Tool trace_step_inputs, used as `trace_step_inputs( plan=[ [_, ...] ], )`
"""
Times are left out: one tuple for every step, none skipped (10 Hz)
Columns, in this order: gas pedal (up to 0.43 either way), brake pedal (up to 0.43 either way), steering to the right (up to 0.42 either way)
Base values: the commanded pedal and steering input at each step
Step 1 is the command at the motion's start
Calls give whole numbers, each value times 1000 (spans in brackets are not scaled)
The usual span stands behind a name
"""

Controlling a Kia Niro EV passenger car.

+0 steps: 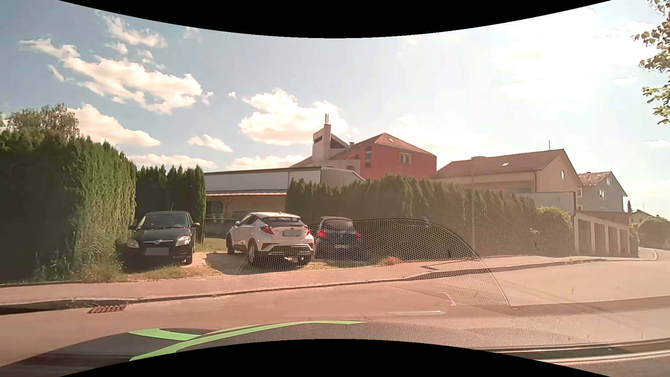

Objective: Follow the waypoints while adhering to traffic rules and regulations

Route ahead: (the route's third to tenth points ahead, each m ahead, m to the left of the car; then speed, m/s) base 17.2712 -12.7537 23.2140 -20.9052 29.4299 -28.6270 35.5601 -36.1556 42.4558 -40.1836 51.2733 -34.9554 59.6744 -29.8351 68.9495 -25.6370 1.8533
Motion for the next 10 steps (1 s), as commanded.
trace_step_inputs(
  plan=[
    [150, 0, 371],
    [150, 0, 394],
    [150, 0, 411],
    [150, 0, 419],
    [150, 0, 429],
    [150, 0, 439],
    [157, 0, 451],
    [157, 0, 466],
    [157, 0, 479],
    [157, 0, 488]
  ],
)
